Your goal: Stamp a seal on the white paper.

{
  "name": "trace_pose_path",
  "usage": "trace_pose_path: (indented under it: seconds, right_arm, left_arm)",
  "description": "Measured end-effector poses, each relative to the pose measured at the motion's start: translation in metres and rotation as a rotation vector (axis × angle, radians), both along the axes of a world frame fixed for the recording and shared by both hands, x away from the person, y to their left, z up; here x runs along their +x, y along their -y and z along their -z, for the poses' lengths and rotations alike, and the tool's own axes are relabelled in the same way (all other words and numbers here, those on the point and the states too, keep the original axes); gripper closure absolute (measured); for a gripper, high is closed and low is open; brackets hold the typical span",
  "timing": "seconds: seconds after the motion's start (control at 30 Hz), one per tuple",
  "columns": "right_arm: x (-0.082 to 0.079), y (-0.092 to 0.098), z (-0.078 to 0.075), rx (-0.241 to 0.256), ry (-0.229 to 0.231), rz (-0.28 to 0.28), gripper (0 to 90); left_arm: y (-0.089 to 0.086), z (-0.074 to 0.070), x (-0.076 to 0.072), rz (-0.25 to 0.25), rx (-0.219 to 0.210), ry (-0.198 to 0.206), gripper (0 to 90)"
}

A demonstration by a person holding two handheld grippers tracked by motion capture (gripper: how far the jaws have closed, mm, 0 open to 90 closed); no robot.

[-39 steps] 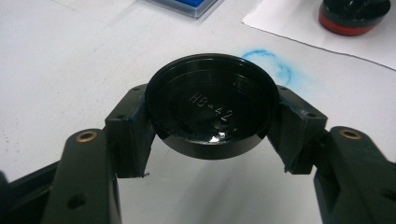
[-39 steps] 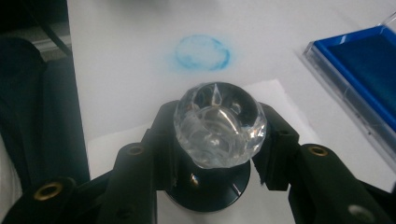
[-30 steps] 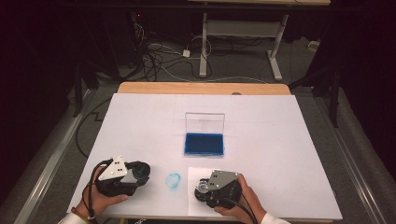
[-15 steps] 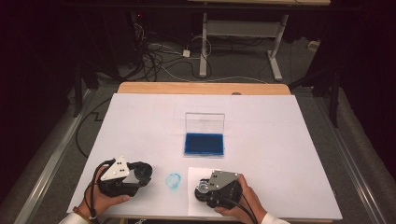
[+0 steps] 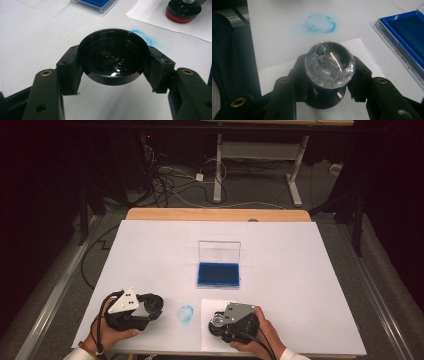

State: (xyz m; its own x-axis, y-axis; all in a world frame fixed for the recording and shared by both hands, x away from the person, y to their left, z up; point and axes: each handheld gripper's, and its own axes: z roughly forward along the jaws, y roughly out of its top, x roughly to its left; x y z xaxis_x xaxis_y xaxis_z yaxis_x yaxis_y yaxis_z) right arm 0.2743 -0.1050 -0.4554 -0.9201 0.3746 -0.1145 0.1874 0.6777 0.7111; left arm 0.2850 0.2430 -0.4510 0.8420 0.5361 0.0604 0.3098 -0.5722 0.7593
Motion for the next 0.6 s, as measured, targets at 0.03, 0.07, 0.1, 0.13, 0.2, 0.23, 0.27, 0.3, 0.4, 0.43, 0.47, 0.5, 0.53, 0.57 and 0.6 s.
trace_pose_path:
  seconds: [0.03, 0.07, 0.1, 0.13, 0.2, 0.23, 0.27, 0.3, 0.4, 0.43, 0.47, 0.5, 0.53, 0.57, 0.6]
  right_arm:
    - [0.0003, 0.0003, -0.0001, 0.001, 0.000, 0.000, 57.7]
    - [0.0006, 0.0005, 0.0001, 0.005, -0.004, 0.001, 57.7]
    - [0.0007, 0.0006, 0.0000, 0.003, -0.004, 0.000, 57.7]
    - [0.0010, 0.0006, -0.0001, 0.003, -0.005, 0.000, 57.7]
    - [0.0005, 0.0001, 0.0002, 0.004, -0.004, 0.003, 57.7]
    - [0.0004, 0.0000, 0.0000, 0.000, -0.001, 0.001, 57.7]
    - [0.0003, 0.0000, 0.0000, -0.001, -0.002, 0.002, 57.7]
    - [0.0003, 0.0001, 0.0000, 0.000, 0.000, 0.001, 57.7]
    - [0.0003, -0.0001, 0.0001, 0.000, -0.002, 0.003, 57.7]
    - [0.0003, -0.0001, 0.0002, 0.000, -0.003, 0.004, 57.7]
    - [0.0008, 0.0000, 0.0003, 0.004, -0.005, 0.003, 57.7]
    - [0.0009, 0.0002, 0.0005, 0.007, -0.007, 0.004, 57.7]
    - [0.0007, 0.0001, 0.0005, 0.005, -0.005, 0.003, 57.7]
    - [0.0005, -0.0001, 0.0005, 0.004, -0.004, 0.004, 57.7]
    - [0.0005, -0.0001, 0.0006, 0.005, -0.005, 0.005, 57.7]
  left_arm:
    - [-0.0001, 0.0001, 0.0002, 0.000, 0.000, -0.001, 36.1]
    - [-0.0001, 0.0000, 0.0001, 0.000, 0.001, 0.000, 36.1]
    - [0.0000, -0.0003, -0.0001, -0.001, 0.002, 0.002, 36.1]
    - [-0.0002, -0.0005, -0.0003, -0.001, -0.001, 0.001, 36.1]
    - [-0.0005, -0.0007, -0.0007, -0.001, -0.002, 0.002, 36.1]
    - [-0.0005, -0.0007, -0.0007, -0.001, -0.002, 0.001, 36.1]
    - [-0.0005, -0.0005, -0.0007, 0.000, -0.001, 0.000, 36.1]
    - [-0.0003, -0.0005, -0.0008, 0.001, -0.001, 0.001, 36.1]
    - [-0.0001, -0.0006, -0.0010, 0.002, -0.001, 0.002, 36.1]
    - [-0.0001, -0.0007, -0.0010, 0.001, -0.002, 0.002, 36.1]
    - [-0.0002, -0.0007, -0.0009, -0.001, -0.003, 0.001, 36.1]
    - [-0.0002, -0.0006, -0.0007, -0.001, -0.002, 0.001, 36.1]
    - [-0.0001, -0.0006, -0.0007, -0.001, -0.001, 0.001, 36.1]
    - [0.0001, -0.0005, -0.0007, -0.001, -0.001, 0.001, 36.1]
    - [0.0003, -0.0004, -0.0007, -0.001, 0.001, 0.001, 36.1]
